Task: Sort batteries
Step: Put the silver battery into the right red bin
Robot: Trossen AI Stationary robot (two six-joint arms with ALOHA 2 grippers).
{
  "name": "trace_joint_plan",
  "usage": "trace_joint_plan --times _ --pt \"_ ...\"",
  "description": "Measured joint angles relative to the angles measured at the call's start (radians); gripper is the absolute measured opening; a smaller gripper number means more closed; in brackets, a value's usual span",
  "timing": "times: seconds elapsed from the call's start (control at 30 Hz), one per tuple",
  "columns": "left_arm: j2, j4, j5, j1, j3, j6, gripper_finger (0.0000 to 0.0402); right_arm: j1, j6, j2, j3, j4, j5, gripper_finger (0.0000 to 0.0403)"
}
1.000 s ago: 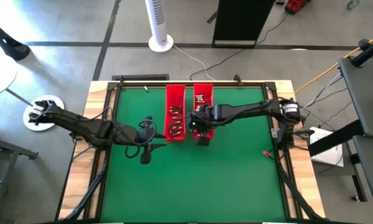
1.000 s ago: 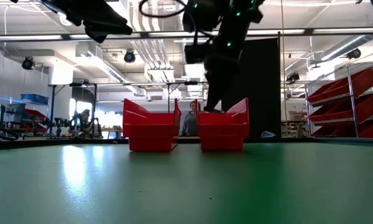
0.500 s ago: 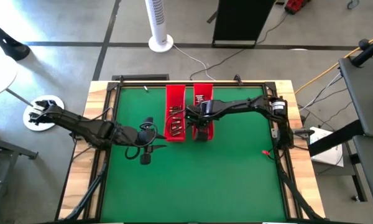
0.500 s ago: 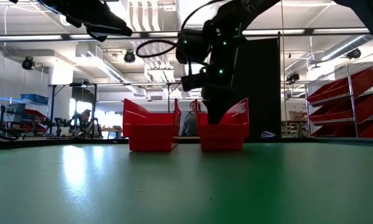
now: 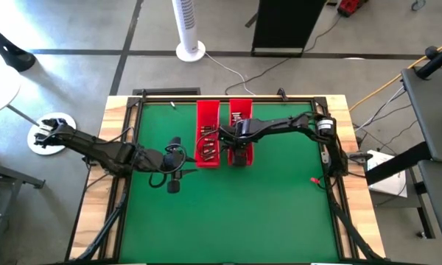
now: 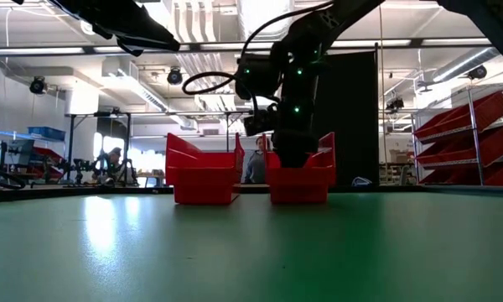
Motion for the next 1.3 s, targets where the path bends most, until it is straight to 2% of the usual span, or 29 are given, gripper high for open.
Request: trace_joint_plan --times 0.43,0.53,0.7,0.83,0.97,1.03,1.1,1.17,1.2,1.27,1.3 --pt "0.008 -0.001 0.0 0.0 0.0 -0.005 0.012 0.0 -0.01 0.017 0.0 0.007 0.007 0.0022" --pt "0.015 -0.002 0.0 0.0 0.0 -0.01 0.012 0.002 0.0 0.013 0.0 0.011 0.029 0.0041" --pt "0.021 -0.002 -0.007 0.0 0.0 -0.009 0.012 0.003 0.0 -0.003 -0.001 0.009 0.032 0.0096" --pt "0.022 -0.001 -0.026 0.0 0.0 -0.007 0.012 0.016 0.01 -0.052 0.001 -0.036 0.038 0.0132" --pt "0.03 -0.002 -0.159 -0.001 0.0 -0.027 0.012 0.064 0.047 -0.154 0.011 -0.095 0.129 0.0155" --pt "0.034 -0.008 -0.284 0.002 -0.001 -0.07 0.012 0.102 0.073 -0.224 0.011 -0.121 0.204 0.0163" --pt "0.039 -0.023 -0.451 0.016 -0.001 -0.144 0.012 0.148 0.111 -0.294 0.011 -0.135 0.278 0.0169" --pt "0.043 -0.068 -0.614 0.048 -0.001 -0.246 0.012 0.195 0.146 -0.358 0.01 -0.13 0.319 0.0174" --pt "0.043 -0.087 -0.664 0.075 -0.001 -0.306 0.012 0.216 0.163 -0.389 0.01 -0.125 0.326 0.0176" --pt "0.039 -0.146 -0.665 0.162 -0.001 -0.412 0.012 0.258 0.189 -0.437 0.008 -0.112 0.326 0.0181" --pt "0.039 -0.163 -0.615 0.219 -0.001 -0.453 0.012 0.278 0.197 -0.455 0.007 -0.111 0.326 0.0183"
